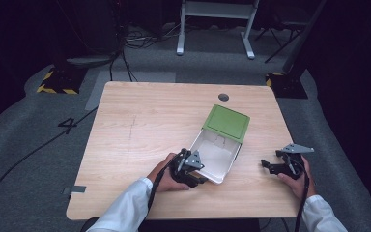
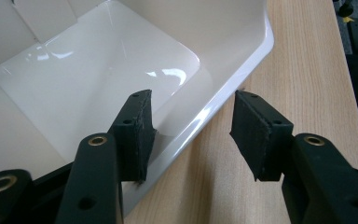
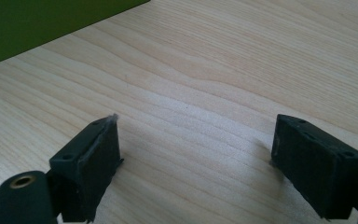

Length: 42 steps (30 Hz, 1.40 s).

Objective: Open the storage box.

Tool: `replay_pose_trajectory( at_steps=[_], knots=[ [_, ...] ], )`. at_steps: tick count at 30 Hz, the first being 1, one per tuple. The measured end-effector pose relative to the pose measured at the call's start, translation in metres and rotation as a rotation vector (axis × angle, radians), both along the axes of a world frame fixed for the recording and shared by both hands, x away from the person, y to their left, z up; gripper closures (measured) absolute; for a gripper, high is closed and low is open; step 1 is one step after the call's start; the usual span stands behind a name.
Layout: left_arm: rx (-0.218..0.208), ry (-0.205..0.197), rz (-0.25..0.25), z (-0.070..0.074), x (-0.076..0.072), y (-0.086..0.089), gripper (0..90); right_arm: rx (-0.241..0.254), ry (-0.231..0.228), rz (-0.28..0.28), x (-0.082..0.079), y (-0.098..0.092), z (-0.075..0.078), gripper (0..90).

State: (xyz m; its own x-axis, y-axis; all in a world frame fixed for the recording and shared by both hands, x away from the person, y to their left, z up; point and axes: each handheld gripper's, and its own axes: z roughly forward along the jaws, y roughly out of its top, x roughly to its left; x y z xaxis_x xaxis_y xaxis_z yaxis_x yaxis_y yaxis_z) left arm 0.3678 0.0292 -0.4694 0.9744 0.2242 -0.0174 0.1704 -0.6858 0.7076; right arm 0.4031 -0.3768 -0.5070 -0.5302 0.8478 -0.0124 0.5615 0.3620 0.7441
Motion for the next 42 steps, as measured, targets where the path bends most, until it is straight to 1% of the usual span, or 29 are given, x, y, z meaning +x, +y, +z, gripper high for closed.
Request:
replay_pose_trajectory(
  at_steps=[5,7,15,16,17,19,21,22,23,24,25,26,27,28,29,30,31,32,33,34,35,36,37,38,41,42],
  knots=[
    [0.002,0.001,0.002,0.000,-0.003,0.002,48.1,0.000,0.000,-0.001,0.000,0.000,0.000,15.4],
    [-0.005,0.002,0.002,-0.001,-0.003,0.002,47.4,0.000,0.000,0.000,0.000,0.000,0.000,15.4],
    [0.005,0.000,-0.008,0.000,-0.005,0.002,46.1,0.000,-0.001,0.000,0.000,0.000,0.000,15.4],
    [0.003,0.001,-0.007,0.000,-0.005,0.001,43.9,0.000,0.000,0.000,0.000,0.000,0.000,15.4],
    [0.007,0.002,-0.002,0.000,-0.005,0.001,34.7,0.000,0.000,-0.001,0.000,0.000,0.000,15.4],
    [0.000,0.001,0.005,0.002,-0.005,0.001,33.3,0.000,0.000,0.000,0.000,0.000,0.000,15.4],
    [-0.022,-0.003,0.000,0.006,-0.005,0.003,32.4,0.000,0.000,-0.001,0.000,0.000,0.000,15.4],
    [-0.035,-0.002,0.004,0.009,-0.007,0.004,30.5,0.000,0.000,0.000,0.000,0.000,0.000,15.4],
    [-0.038,-0.011,0.006,0.012,-0.009,0.004,28.1,0.000,0.000,0.000,0.000,0.000,0.000,15.4],
    [-0.051,-0.017,0.003,0.015,-0.011,0.006,23.8,0.000,0.000,-0.001,0.000,0.000,0.000,15.4],
    [-0.061,-0.019,0.005,0.017,-0.012,0.008,23.1,0.000,0.000,0.000,0.000,0.000,0.000,15.4],
    [-0.061,-0.019,0.005,0.017,-0.012,0.008,22.1,0.000,0.000,0.000,0.000,0.000,0.000,15.4],
    [-0.064,-0.026,0.016,0.020,-0.013,0.010,22.1,0.000,0.000,0.000,0.000,0.000,0.000,15.4],
    [-0.080,-0.037,0.027,0.025,-0.016,0.014,20.2,0.000,0.000,0.000,0.000,0.000,0.000,15.4],
    [-0.080,-0.037,0.027,0.025,-0.016,0.014,19.9,0.000,0.000,-0.001,0.000,0.000,0.000,15.4],
    [-0.092,-0.042,0.035,0.027,-0.017,0.017,19.9,0.000,0.000,-0.001,0.000,0.000,0.000,15.4],
    [-0.105,-0.057,0.042,0.033,-0.018,0.023,19.9,0.000,0.000,0.000,0.000,0.000,0.000,15.4],
    [-0.105,-0.057,0.042,0.033,-0.018,0.023,19.8,0.000,0.000,0.000,0.000,0.000,0.000,15.4],
    [-0.111,-0.065,0.051,0.035,-0.019,0.027,19.8,0.000,0.000,-0.001,0.000,0.000,0.000,15.4],
    [-0.122,-0.072,0.074,0.039,-0.019,0.035,19.5,0.000,0.000,-0.001,0.000,0.000,0.000,15.4],
    [-0.122,-0.072,0.074,0.039,-0.019,0.035,19.5,0.000,0.000,-0.001,0.000,0.000,0.000,15.4],
    [-0.123,-0.083,0.095,0.041,-0.019,0.043,19.5,0.000,0.000,-0.001,0.000,0.000,0.000,15.4],
    [-0.127,-0.087,0.108,0.042,-0.019,0.047,19.5,0.000,0.000,-0.001,0.000,0.000,0.000,15.4],
    [-0.127,-0.087,0.108,0.042,-0.019,0.047,19.5,0.000,0.000,-0.001,0.000,0.000,0.000,15.4],
    [-0.129,-0.100,0.144,0.043,-0.018,0.059,19.5,0.000,0.000,0.000,0.000,0.000,0.000,15.4],
    [-0.133,-0.106,0.173,0.044,-0.017,0.068,19.3,0.000,0.000,0.000,0.000,0.000,0.000,15.4]
  ],
)
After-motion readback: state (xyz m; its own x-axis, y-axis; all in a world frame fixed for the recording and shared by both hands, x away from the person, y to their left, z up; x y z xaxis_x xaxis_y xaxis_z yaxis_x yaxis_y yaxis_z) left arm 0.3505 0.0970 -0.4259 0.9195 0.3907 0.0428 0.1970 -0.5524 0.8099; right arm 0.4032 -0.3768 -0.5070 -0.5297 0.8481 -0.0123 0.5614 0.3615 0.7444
